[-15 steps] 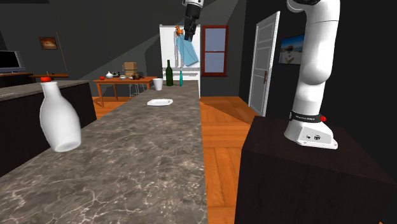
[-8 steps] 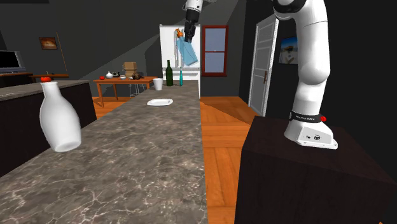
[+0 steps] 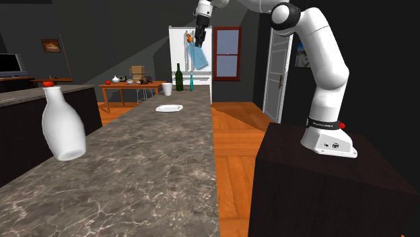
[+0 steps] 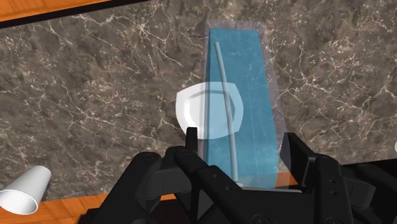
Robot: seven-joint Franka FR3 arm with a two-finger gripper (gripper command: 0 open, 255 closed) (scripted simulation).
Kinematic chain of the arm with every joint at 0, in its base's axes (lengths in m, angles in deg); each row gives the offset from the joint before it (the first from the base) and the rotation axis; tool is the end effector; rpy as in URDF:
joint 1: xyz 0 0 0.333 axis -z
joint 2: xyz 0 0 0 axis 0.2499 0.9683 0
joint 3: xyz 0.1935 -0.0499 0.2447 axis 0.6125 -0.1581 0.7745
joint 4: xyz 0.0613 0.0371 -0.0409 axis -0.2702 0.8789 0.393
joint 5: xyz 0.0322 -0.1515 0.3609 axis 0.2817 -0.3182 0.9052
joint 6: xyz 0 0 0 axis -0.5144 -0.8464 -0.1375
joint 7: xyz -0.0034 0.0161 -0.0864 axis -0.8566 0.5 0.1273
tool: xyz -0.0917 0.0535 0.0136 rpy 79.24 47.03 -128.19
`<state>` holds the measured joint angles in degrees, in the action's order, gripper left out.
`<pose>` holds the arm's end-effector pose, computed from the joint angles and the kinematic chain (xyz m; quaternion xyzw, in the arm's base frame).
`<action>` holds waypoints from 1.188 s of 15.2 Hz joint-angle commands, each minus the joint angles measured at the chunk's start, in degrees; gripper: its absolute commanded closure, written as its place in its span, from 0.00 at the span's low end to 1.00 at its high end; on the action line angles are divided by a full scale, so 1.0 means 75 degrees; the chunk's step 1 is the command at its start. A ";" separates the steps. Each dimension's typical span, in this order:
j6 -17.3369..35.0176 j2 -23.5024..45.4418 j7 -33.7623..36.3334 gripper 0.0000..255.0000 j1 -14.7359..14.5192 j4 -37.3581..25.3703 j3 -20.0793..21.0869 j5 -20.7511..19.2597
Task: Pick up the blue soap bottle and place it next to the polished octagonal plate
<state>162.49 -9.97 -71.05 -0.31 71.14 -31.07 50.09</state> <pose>0.6819 -0.1098 0.6433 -0.9881 -0.1097 -0.1062 0.0170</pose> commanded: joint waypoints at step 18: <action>0.2518 -0.0919 -0.0221 1.00 0.0188 0.3434 -0.0002 0.0147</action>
<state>180.61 -16.90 -72.62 1.05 96.23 -31.07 51.17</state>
